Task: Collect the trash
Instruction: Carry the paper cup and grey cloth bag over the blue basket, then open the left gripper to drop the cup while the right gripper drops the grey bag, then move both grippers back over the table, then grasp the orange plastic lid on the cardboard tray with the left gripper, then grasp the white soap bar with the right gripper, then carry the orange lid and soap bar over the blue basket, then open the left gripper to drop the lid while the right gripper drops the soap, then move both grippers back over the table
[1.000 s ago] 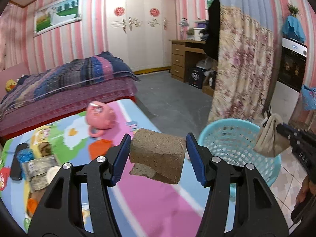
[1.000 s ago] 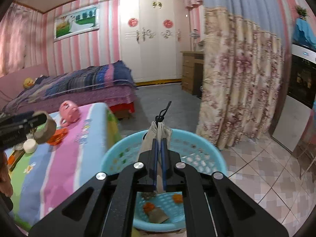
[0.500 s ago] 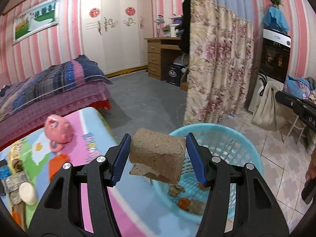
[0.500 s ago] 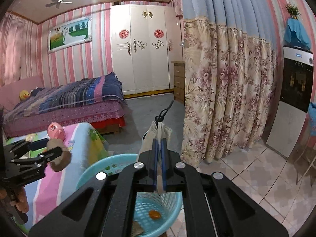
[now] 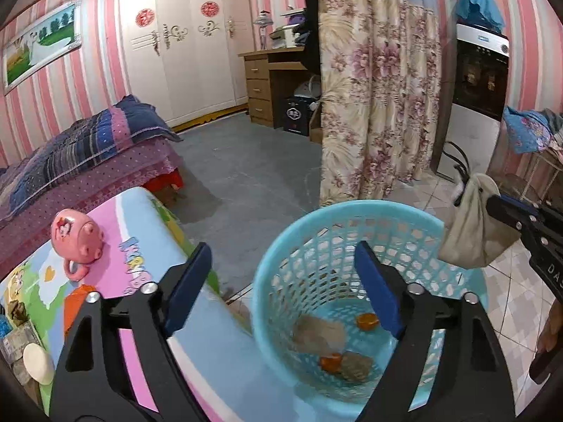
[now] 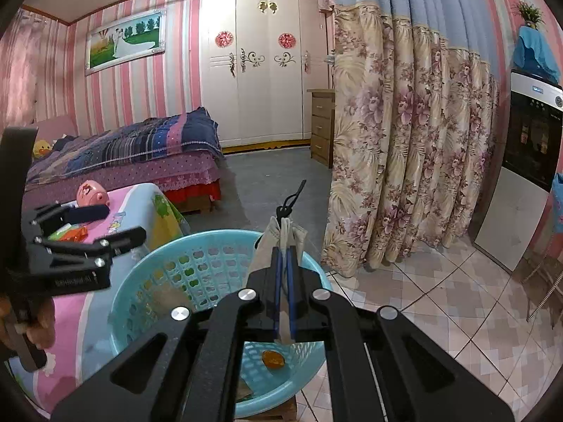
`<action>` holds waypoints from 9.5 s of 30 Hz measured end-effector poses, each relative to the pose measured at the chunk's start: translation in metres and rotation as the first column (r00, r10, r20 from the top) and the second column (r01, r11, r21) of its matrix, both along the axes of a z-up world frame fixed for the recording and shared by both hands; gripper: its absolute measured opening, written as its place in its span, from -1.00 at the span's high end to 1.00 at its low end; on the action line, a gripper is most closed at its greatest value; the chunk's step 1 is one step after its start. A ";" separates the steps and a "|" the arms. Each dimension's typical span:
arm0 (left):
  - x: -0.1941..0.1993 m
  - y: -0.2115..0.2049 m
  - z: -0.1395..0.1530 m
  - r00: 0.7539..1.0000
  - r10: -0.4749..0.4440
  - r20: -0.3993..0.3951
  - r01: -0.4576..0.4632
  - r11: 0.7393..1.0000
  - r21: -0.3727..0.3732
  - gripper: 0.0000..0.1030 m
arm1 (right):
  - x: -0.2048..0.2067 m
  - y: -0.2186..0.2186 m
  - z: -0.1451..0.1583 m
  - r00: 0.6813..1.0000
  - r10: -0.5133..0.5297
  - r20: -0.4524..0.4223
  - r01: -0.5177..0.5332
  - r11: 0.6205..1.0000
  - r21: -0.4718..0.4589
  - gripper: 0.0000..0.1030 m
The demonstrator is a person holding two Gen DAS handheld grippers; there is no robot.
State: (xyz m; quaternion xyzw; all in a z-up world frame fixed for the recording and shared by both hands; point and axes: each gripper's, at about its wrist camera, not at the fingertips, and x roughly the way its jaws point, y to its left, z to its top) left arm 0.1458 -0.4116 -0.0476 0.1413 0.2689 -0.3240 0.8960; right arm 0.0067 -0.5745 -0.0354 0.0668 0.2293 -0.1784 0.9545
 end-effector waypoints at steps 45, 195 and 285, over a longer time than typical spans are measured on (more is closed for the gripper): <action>-0.010 0.286 0.076 0.902 0.415 0.124 -0.409 0.910 -0.071 -0.84 | 0.062 0.159 0.050 0.982 0.183 0.045 -0.181 0.982 -0.057 -0.75; 0.021 0.318 0.052 0.882 0.471 0.025 -0.467 0.879 -0.097 0.24 | 0.088 0.206 0.044 0.986 0.168 -0.013 -0.168 0.984 -0.055 -0.19; 0.054 0.332 0.031 0.800 0.596 0.064 -0.598 0.801 0.012 -0.89 | 0.132 0.214 0.024 0.974 0.218 -0.065 -0.220 0.975 -0.035 -0.79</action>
